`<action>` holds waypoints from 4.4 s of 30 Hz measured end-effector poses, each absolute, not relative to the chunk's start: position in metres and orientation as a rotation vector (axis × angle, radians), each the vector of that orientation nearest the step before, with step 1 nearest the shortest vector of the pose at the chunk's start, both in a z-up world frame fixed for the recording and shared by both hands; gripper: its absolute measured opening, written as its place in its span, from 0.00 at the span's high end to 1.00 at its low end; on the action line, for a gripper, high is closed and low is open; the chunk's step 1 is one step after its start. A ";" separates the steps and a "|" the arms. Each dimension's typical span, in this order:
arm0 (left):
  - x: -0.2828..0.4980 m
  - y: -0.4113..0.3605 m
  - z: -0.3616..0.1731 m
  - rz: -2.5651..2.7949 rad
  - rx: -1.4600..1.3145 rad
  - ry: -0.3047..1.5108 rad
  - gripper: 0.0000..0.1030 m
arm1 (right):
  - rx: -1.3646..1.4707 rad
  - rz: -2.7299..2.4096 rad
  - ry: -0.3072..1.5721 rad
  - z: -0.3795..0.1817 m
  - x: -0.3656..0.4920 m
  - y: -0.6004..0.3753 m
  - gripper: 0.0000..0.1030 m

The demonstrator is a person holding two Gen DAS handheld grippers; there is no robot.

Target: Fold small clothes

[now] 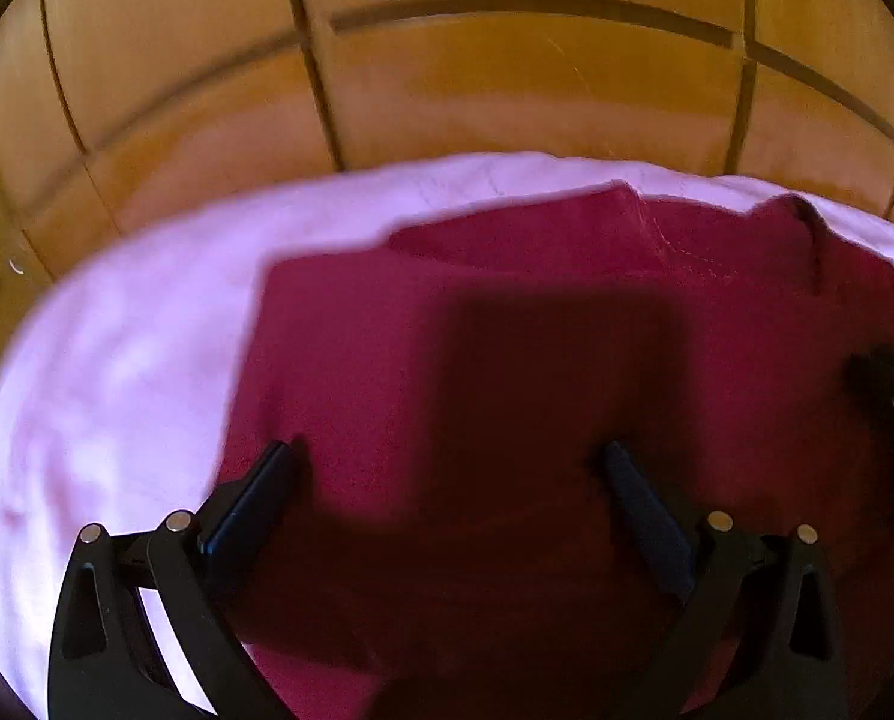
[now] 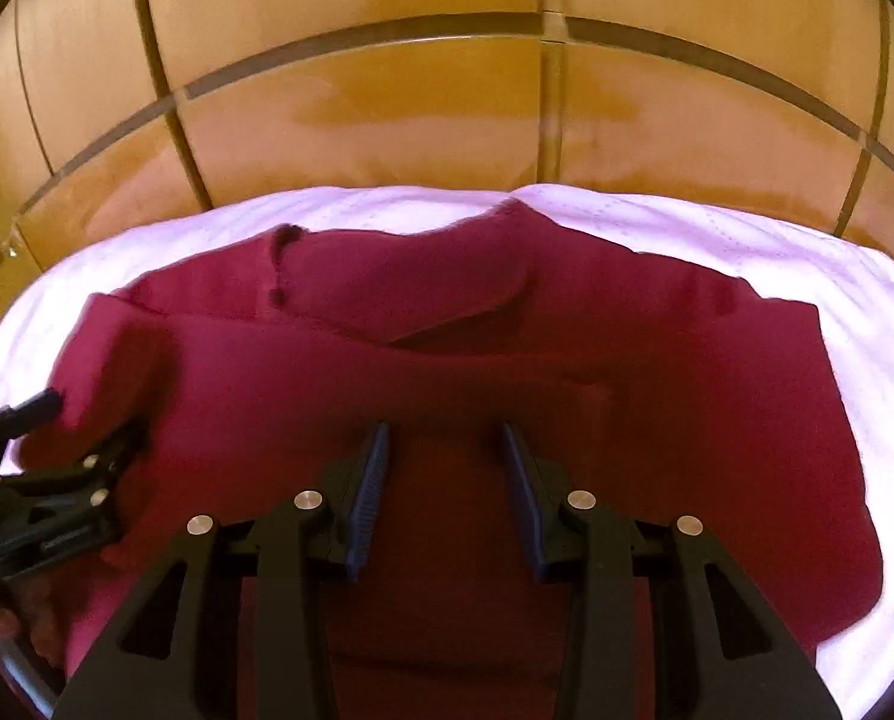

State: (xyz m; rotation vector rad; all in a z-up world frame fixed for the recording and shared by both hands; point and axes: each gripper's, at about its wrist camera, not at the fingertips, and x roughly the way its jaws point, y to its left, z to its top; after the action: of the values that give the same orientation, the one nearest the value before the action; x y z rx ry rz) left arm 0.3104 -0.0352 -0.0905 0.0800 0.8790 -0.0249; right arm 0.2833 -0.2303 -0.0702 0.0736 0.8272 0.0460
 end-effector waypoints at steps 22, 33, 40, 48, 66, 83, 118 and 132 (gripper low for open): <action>0.196 0.013 -0.068 -0.097 -0.061 0.849 0.02 | 0.166 0.042 0.741 -0.047 0.151 -0.236 0.24; 0.142 0.039 -0.096 -0.080 -0.044 0.851 0.02 | 0.163 -0.017 0.746 -0.085 0.092 -0.247 0.10; 0.144 0.031 -0.097 -0.076 -0.038 0.843 0.02 | 0.180 -0.015 0.726 -0.084 0.088 -0.248 0.10; 0.142 0.028 -0.097 -0.062 -0.027 0.841 0.02 | 0.193 -0.013 0.713 -0.084 0.090 -0.249 0.10; 0.112 0.028 -0.088 -0.049 0.035 0.810 0.02 | 0.180 -0.004 0.750 -0.084 0.093 -0.249 0.08; 0.056 0.137 -0.087 -0.283 -0.240 0.843 0.03 | 0.608 0.120 0.735 -0.056 -0.026 -0.386 0.54; 0.034 0.122 -0.103 -0.678 -0.291 0.998 0.78 | 0.911 0.340 0.748 -0.129 -0.099 -0.395 0.90; 0.019 0.118 -0.106 -0.755 -0.279 1.019 0.37 | 0.894 0.349 0.759 -0.124 -0.088 -0.385 0.68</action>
State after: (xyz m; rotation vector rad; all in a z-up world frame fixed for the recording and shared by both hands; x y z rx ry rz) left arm 0.0191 0.1183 -0.1055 -0.2793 1.0191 -0.7545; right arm -0.0883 -0.3855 -0.1245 0.8943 0.7586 0.3495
